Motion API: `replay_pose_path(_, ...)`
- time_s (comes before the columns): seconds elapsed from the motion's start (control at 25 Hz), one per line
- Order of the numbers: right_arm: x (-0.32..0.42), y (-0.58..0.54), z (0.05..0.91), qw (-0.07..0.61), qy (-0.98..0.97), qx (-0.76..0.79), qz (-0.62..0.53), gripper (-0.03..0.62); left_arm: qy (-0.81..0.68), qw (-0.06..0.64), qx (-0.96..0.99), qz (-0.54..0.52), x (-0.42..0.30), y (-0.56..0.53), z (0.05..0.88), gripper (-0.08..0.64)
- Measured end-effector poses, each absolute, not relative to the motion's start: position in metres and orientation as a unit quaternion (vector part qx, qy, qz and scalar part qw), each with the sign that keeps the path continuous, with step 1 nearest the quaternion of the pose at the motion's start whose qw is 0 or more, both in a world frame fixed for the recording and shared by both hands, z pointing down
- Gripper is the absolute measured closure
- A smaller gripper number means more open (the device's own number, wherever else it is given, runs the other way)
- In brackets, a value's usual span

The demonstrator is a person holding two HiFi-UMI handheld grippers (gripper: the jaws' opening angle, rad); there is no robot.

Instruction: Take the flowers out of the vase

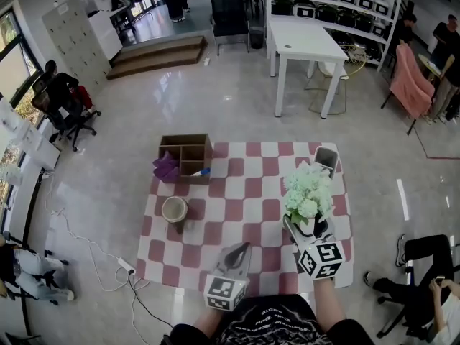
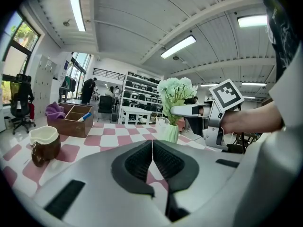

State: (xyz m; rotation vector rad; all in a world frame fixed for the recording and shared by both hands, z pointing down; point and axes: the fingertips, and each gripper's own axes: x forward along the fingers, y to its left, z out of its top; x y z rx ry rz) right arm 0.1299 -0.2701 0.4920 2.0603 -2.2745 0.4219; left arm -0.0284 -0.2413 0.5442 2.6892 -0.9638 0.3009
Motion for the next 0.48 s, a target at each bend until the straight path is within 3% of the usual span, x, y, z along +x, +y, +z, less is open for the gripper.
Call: replay_pose_path(0.48, 0.128, -0.293, 0.483, 0.005, -0.764, 0.635, 0.115, 0.242, -0.361, 0.131, 0.917, 0.109, -0.042, -0.243, 0.543, 0.546)
